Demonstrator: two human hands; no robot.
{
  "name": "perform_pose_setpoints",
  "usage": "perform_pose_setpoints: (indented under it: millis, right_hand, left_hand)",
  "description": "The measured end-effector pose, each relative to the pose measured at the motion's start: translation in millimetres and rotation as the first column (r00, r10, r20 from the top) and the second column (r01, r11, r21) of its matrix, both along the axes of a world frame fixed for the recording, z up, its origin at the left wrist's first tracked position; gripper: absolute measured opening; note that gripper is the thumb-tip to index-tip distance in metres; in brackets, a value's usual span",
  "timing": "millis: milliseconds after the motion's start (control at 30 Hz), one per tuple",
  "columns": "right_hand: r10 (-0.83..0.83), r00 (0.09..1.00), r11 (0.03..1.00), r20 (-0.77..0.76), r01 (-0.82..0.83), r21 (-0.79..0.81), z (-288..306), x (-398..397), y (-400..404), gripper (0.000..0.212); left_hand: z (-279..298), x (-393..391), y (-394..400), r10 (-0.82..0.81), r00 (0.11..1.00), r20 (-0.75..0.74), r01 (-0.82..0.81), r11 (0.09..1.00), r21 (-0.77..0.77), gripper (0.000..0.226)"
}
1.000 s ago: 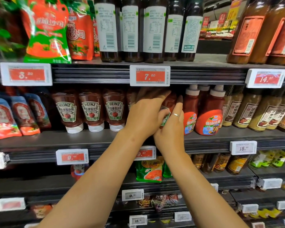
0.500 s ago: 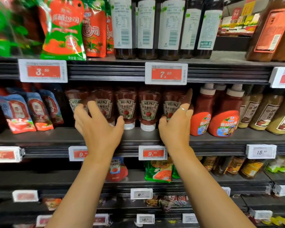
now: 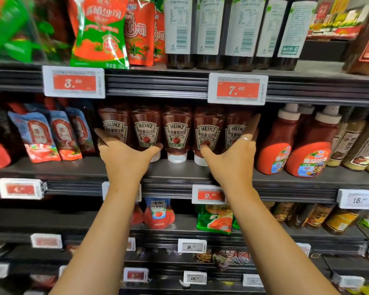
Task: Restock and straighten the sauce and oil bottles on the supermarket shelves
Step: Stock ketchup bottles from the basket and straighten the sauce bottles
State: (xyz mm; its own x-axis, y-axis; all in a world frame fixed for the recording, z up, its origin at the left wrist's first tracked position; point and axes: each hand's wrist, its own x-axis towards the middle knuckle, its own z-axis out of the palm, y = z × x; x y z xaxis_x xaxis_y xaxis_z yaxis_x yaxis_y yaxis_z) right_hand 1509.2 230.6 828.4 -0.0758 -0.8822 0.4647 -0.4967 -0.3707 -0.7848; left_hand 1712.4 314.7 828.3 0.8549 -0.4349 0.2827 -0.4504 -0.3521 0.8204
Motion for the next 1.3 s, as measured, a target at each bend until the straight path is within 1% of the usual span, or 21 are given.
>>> perform_pose_setpoints:
  millis: [33, 100, 200, 267, 333, 467, 500, 567, 633, 700, 733, 800, 833, 900, 967, 1000, 1067, 1133, 1200, 1233, 1300]
  right_hand:
    - [0.000, 1.000, 1.000, -0.007, 0.000, 0.019, -1.0, 2.1, -0.3, 0.130]
    - [-0.011, 1.000, 1.000, -0.013, 0.011, 0.024, -3.0, 4.4, -1.6, 0.133]
    - [-0.049, 0.998, 0.998, -0.029, 0.048, -0.027, -7.0, 4.4, -2.6, 0.122]
    - [-0.057, 0.998, 0.998, -0.023, 0.056, -0.022, -8.6, 5.0, -1.1, 0.125]
    - [-0.075, 0.997, 0.997, -0.032, 0.074, -0.021, -9.0, 5.7, 0.8, 0.121]
    - [-0.059, 0.997, 0.998, -0.043, 0.059, 0.002, -6.3, 2.4, 8.2, 0.109]
    - [-0.039, 0.999, 0.999, -0.038, 0.039, 0.000, -6.2, -0.2, 12.5, 0.107]
    - [-0.020, 0.997, 0.998, -0.068, 0.016, -0.059, -10.2, -8.1, 26.4, 0.095]
    - [-0.030, 0.994, 0.985, -0.103, 0.012, -0.173, -20.9, -17.4, 48.5, 0.075]
    - [-0.004, 0.995, 0.953, -0.099, -0.026, -0.302, -42.1, -26.6, 73.7, 0.048]
    - [0.029, 0.993, 0.938, -0.113, -0.066, -0.339, -56.9, -31.2, 87.6, 0.037]
    - [0.099, 0.978, 0.926, -0.185, -0.158, -0.343, -90.6, -39.4, 115.6, 0.024]
    - [0.140, 0.966, 0.930, -0.219, -0.204, -0.306, -109.1, -43.1, 129.4, 0.021]
    - [0.222, 0.938, 0.944, -0.265, -0.275, -0.182, -147.9, -50.9, 153.7, 0.018]
    - [0.323, 0.903, 0.944, -0.283, -0.328, 0.030, -188.9, -59.5, 172.0, 0.014]
    - [0.374, 0.884, 0.927, -0.280, -0.343, 0.153, -210.4, -64.9, 178.2, 0.011]
    - [0.458, 0.851, 0.854, -0.257, -0.340, 0.393, -255.6, -76.4, 189.5, 0.010]
    - [0.525, 0.823, 0.729, -0.216, -0.305, 0.612, -302.0, -86.0, 197.8, 0.012]
    - [0.602, 0.773, 0.582, -0.201, -0.253, 0.773, -351.7, -93.1, 203.1, 0.007]
    - [0.647, 0.739, 0.494, -0.187, -0.220, 0.841, -377.5, -96.4, 206.3, 0.005]
    - [0.714, 0.690, 0.272, -0.118, -0.117, 0.955, -428.0, -99.3, 214.1, 0.007]
  left_hand:
    - [-1.1, -0.5, 0.1, 0.008, 1.000, 0.010, -0.008, 1.000, -0.002, 0.125]
    - [-2.4, -0.8, -0.5, 0.020, 0.999, 0.030, -0.021, 1.000, 0.012, 0.118]
    - [-3.9, 1.2, 0.1, 0.011, 1.000, 0.007, -0.011, 1.000, 0.008, 0.117]
    - [-4.0, 2.8, 1.2, 0.010, 1.000, 0.003, -0.010, 1.000, 0.012, 0.121]
    - [-3.2, 4.7, 2.9, -0.003, 1.000, -0.006, 0.003, 1.000, 0.018, 0.119]
    - [-0.4, 7.7, 15.4, -0.099, 0.995, -0.016, 0.098, 0.995, -0.013, 0.111]
    - [-0.9, 8.5, 21.5, -0.124, 0.992, 0.003, 0.124, 0.991, -0.044, 0.105]
    - [-5.6, 11.4, 39.3, -0.160, 0.982, 0.096, 0.173, 0.975, -0.141, 0.083]
    - [-18.6, 16.0, 62.1, -0.194, 0.954, 0.229, 0.257, 0.922, -0.288, 0.054]
    - [-44.6, 20.2, 87.6, -0.216, 0.917, 0.335, 0.349, 0.839, -0.417, 0.030]
    - [-62.3, 22.5, 101.1, -0.215, 0.900, 0.379, 0.380, 0.814, -0.439, 0.023]
    - [-102.2, 25.3, 126.5, -0.224, 0.874, 0.431, 0.409, 0.818, -0.404, 0.015]
    - [-123.5, 25.9, 139.5, -0.249, 0.872, 0.421, 0.413, 0.835, -0.363, 0.011]
    - [-168.0, 26.9, 164.7, -0.297, 0.885, 0.359, 0.399, 0.882, -0.253, 0.007]
    - [-208.5, 25.4, 187.3, -0.310, 0.908, 0.283, 0.356, 0.926, -0.129, 0.008]
    - [-227.7, 23.9, 196.5, -0.305, 0.925, 0.227, 0.330, 0.941, -0.079, 0.008]
    - [-264.4, 19.4, 214.2, -0.277, 0.958, 0.080, 0.278, 0.961, 0.004, 0.011]
    - [-301.4, 15.3, 230.4, -0.247, 0.968, -0.044, 0.250, 0.964, 0.085, 0.011]
    - [-339.8, 10.2, 245.7, -0.242, 0.955, -0.172, 0.273, 0.942, 0.195, 0.008]
    - [-361.8, 6.3, 253.6, -0.223, 0.944, -0.241, 0.287, 0.918, 0.273, 0.008]
    - [-412.3, -2.6, 270.0, -0.110, 0.917, -0.383, 0.289, 0.846, 0.449, 0.006]
